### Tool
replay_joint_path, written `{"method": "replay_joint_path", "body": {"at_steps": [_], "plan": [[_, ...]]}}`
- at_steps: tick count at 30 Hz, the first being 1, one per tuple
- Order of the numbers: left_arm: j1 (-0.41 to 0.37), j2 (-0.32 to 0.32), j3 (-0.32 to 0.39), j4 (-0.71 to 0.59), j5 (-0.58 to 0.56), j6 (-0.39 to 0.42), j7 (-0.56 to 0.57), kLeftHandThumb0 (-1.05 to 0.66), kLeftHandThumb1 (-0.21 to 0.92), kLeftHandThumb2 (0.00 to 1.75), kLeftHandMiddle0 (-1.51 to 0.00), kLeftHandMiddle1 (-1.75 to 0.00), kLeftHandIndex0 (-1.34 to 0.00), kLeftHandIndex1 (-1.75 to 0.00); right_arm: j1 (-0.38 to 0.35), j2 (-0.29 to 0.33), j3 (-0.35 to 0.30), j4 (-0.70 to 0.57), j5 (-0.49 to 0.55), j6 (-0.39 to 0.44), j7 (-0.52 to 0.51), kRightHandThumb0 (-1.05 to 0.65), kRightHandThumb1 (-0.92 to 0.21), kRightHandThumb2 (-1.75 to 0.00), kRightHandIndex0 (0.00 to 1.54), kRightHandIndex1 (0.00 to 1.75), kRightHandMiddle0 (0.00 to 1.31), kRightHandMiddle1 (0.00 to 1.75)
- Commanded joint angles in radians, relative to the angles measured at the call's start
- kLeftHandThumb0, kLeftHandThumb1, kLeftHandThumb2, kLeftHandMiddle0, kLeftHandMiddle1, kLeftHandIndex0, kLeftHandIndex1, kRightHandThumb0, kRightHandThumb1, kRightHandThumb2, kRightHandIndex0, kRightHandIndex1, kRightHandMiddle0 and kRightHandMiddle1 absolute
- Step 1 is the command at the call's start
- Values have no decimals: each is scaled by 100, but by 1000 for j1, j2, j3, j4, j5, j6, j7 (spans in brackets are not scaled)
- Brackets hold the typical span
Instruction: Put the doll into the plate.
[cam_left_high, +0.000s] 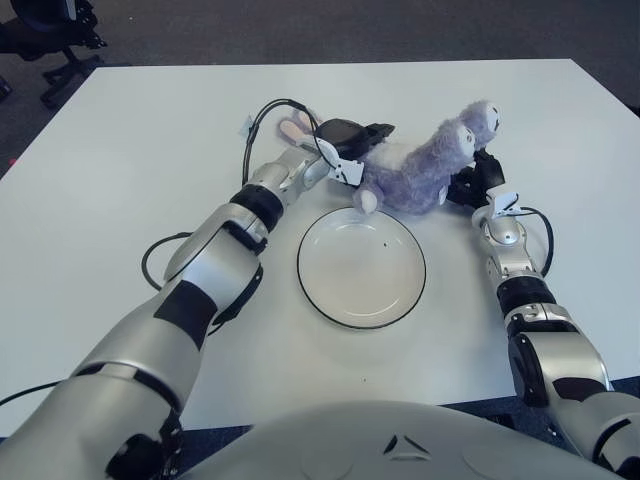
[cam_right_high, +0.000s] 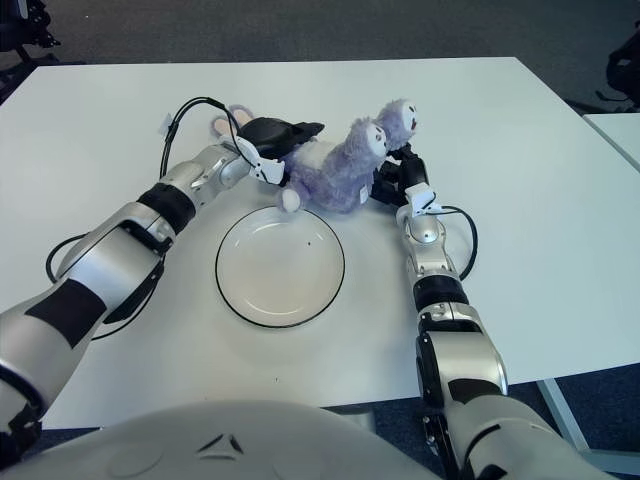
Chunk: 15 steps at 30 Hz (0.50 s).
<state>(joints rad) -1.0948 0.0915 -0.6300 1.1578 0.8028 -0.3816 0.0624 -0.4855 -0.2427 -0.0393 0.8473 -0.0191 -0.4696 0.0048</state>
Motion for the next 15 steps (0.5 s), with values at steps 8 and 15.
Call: {"method": "replay_joint_path", "body": {"at_steps": [8,15], "plan": [[-12,-20,-73,89,36,57,-93,-61,83,1,-43,-103,-31,-1,114,26,43,68,-39,53,35,-40,-58,-96,89,175,42,175],[-15,-22,-85,93,28,63,-93,-61,83,0,-40,-118,-32,-1,114,25,44,67,-38,53,35,-40,-58,-96,89,175,42,175]]}}
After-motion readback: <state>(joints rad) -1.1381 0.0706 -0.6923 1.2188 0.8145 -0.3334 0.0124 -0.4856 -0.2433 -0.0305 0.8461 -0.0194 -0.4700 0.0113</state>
